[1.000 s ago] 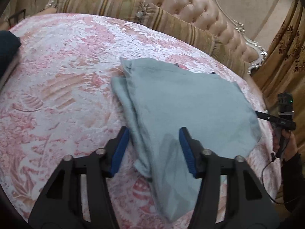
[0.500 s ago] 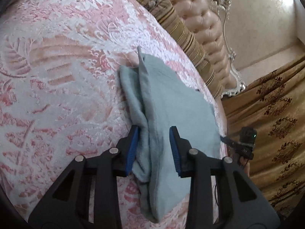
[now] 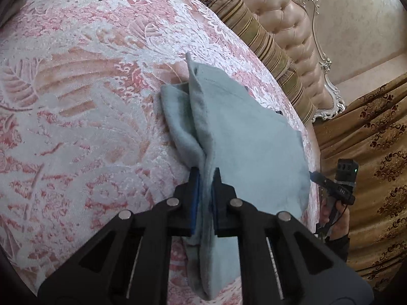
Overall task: Fold clothes
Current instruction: 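Grasp the edge of the folded light blue shirt with the left gripper, then lift the shirt with the left gripper and carry it toward the navy garment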
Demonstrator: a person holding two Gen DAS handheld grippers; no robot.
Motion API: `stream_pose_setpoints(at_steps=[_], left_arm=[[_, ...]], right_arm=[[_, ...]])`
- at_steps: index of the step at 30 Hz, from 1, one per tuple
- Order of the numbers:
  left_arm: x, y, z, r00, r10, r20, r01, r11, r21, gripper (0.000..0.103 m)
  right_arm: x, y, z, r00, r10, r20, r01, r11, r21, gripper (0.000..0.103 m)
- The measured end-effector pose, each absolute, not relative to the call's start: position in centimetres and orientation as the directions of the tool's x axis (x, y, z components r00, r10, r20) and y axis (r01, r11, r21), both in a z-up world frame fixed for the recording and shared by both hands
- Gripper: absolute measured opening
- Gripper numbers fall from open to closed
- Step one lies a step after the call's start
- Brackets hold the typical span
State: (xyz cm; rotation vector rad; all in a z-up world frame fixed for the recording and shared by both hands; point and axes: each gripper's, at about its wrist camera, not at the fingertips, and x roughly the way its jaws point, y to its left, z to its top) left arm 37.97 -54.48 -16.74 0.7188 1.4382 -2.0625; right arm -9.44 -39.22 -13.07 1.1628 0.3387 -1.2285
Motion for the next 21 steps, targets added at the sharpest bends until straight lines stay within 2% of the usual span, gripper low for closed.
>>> stream_pose_setpoints(at_steps=[10, 13, 15, 16, 17, 21], left_arm=[[38.0, -54.6, -16.9, -0.74, -0.103, -0.665, 0.66, -0.299, -0.689, 0.01], [38.2, -54.6, -17.0, -0.745, -0.101, -0.66, 0.655, -0.3, -0.693, 0.01], [38.2, -54.6, -17.0, -0.746, -0.101, -0.658, 0.653, -0.302, -0.694, 0.01], [38.1, -54.5, -16.9, -0.742, -0.108, -0.662, 0.657, -0.314, -0.685, 0.01], [38.0, -54.4, -16.8, -0.736, -0.115, -0.667, 0.662, -0.325, -0.675, 0.009], [37.7, -53.9, -15.6, -0.734, -0.148, -0.663, 0.665, -0.354, -0.657, 0.008]], right_arm=[[-10.1, -40.6, -13.9, 0.43, -0.548, -0.717, 0.819, -0.097, 0.565, 0.073], [-8.9, -41.0, -13.8, 0.412, -0.534, -0.739, 0.849, -0.07, 0.523, 0.057], [-8.7, -41.1, -13.8, 0.369, -0.535, -0.76, 0.872, -0.084, 0.482, 0.039], [-9.0, -41.1, -13.9, 0.341, -0.534, -0.773, 0.881, -0.105, 0.461, 0.016], [-9.2, -41.0, -14.0, 0.326, -0.536, -0.779, 0.884, -0.119, 0.452, 0.01], [-8.3, -40.7, -13.3, 0.268, -0.559, -0.785, 0.912, -0.117, 0.394, 0.007]])
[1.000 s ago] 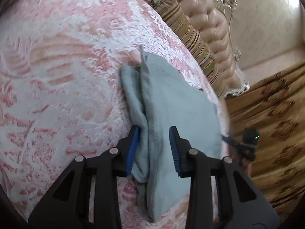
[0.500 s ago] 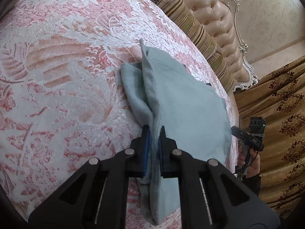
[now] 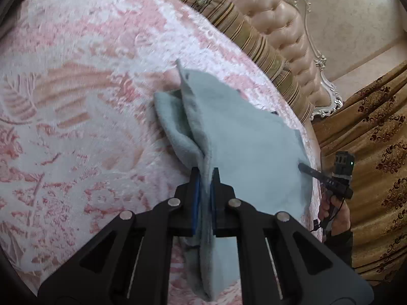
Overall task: Fold clothes
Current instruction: 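Lift the shirt with the left gripper and carry it toward the navy garment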
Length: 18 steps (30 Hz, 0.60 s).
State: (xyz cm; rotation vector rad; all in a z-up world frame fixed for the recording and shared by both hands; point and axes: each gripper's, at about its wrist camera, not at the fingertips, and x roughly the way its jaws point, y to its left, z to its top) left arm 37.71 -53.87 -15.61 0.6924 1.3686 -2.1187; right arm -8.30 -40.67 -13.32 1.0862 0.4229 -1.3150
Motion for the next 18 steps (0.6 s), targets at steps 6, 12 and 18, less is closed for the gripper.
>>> stream_pose_setpoints(at_steps=[6, 12, 18], left_arm=[[37.1, -53.4, -13.1, -0.724, -0.172, -0.668, 0.674, -0.382, -0.632, 0.008], [36.5, -52.9, -10.8, -0.728, -0.196, -0.656, 0.671, -0.399, -0.625, 0.008], [36.4, -52.7, -7.9, -0.731, -0.23, -0.642, 0.671, -0.416, -0.614, 0.008]], right_arm=[[-6.9, -40.4, -10.1, 0.207, -0.601, -0.772, 0.942, -0.091, 0.323, 0.007], [-5.9, -40.3, -7.4, 0.189, -0.627, -0.755, 0.954, -0.066, 0.293, 0.007], [-5.4, -40.1, -4.9, 0.188, -0.648, -0.738, 0.96, -0.038, 0.277, 0.007]])
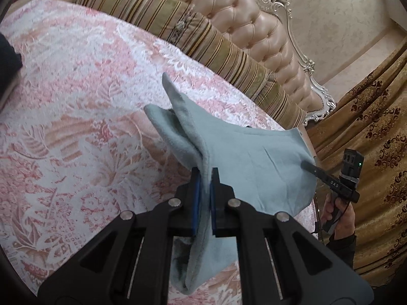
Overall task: Fold clothes
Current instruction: 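Lift the shirt with the left gripper and carry it toward the navy garment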
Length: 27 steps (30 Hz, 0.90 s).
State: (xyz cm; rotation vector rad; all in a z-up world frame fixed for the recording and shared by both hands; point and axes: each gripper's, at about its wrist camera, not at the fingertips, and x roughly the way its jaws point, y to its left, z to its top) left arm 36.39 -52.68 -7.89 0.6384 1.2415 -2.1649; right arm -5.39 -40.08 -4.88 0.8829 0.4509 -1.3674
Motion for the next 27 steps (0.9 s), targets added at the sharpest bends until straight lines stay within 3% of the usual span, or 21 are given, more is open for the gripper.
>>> stream_pose_setpoints(at_steps=[17, 27], left_arm=[[37.5, -53.6, 2.1, -0.699, -0.321, -0.639, 0.708, -0.433, -0.558, 0.007], [39.0, -49.9, -3.4, -0.698, -0.3, -0.649, 0.714, -0.359, -0.602, 0.007]], right_arm=[[-3.8, -42.2, 4.0, 0.229, -0.662, -0.713, 0.96, 0.034, 0.278, 0.007], [-2.2, -41.9, -1.0, 0.251, -0.597, -0.762, 0.958, 0.038, 0.285, 0.007]])
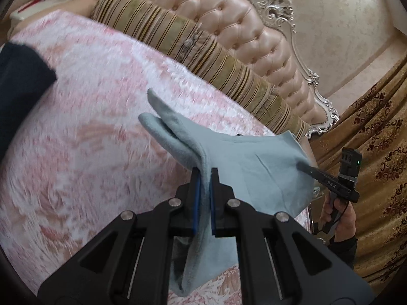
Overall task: Fold clothes
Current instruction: 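Lift the shirt with the left gripper and carry it toward the navy garment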
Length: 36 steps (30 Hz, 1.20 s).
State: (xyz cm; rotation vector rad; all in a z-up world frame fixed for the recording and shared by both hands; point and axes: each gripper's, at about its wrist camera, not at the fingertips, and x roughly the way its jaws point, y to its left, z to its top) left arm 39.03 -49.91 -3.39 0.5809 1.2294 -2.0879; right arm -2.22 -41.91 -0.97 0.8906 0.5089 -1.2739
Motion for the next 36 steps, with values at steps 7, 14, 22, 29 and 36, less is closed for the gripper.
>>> stream_pose_setpoints(at_steps=[7, 14, 22, 29, 36], left_arm=[[43.2, -49.2, -2.3, -0.697, -0.35, -0.626, 0.717, -0.32, -0.619, 0.007], [53.8, -49.5, 4.1, -0.614, -0.521, -0.593, 0.775, -0.259, -0.576, 0.007], [67.9, -50.5, 6.1, -0.419, -0.693, -0.587, 0.838, -0.047, -0.543, 0.007], [76.4, -47.6, -1.5, -0.235, -0.742, -0.628, 0.788, 0.233, -0.569, 0.007], [78.4, -45.7, -10.2, -0.191, -0.695, -0.693, 0.724, 0.377, -0.578, 0.007]], right_arm=[[2.6, -44.5, 0.3, 0.233, -0.579, -0.781, 0.97, 0.085, 0.226, 0.007], [13.1, -53.0, 6.9, 0.273, -0.604, -0.749, 0.959, 0.233, 0.162, 0.007], [29.8, -66.3, 9.0, 0.371, -0.551, -0.748, 0.899, 0.416, 0.139, 0.007], [44.2, -75.4, 3.5, 0.399, -0.45, -0.799, 0.825, 0.556, 0.099, 0.006], [52.4, -78.6, -6.0, 0.317, -0.383, -0.868, 0.783, 0.622, 0.011, 0.006]])
